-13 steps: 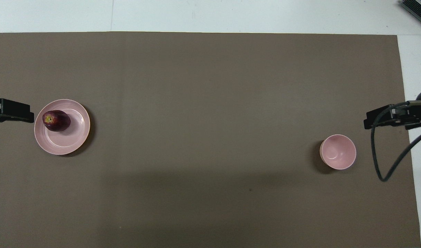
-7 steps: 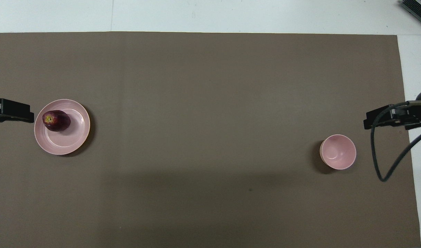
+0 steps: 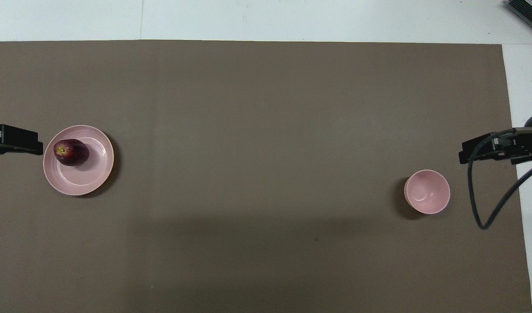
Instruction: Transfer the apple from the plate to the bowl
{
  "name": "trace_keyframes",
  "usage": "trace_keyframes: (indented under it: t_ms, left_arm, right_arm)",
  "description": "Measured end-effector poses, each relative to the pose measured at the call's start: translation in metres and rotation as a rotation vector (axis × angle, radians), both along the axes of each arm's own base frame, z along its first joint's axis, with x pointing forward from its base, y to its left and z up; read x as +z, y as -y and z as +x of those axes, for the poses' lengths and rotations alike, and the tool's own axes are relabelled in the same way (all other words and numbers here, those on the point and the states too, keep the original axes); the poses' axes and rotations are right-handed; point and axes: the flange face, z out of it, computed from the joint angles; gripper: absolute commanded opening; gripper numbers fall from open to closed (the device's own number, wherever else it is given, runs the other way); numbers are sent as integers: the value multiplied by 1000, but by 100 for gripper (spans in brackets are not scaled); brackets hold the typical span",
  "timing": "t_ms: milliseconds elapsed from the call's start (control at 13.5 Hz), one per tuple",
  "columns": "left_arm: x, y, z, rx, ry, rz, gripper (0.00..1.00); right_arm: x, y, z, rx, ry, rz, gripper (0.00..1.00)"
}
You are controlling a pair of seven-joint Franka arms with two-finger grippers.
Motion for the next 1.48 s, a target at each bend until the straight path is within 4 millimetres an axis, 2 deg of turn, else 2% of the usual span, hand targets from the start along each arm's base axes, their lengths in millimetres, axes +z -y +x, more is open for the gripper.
trace_keyframes:
  t_ms: [1039,1187,1484]
  left_arm:
    - [-6,-2,-2,3,-26,1,100]
    - [-22,-13,5,24,-12,-1,100]
    - [-89,-45,24,68,35,-3,100]
  right_arm:
    - [-2,-2,-1,4,-6,0,100]
    - [-3,-2,-1,4,-6,0,100]
    - [-3,-2,-1,4,-7,0,100]
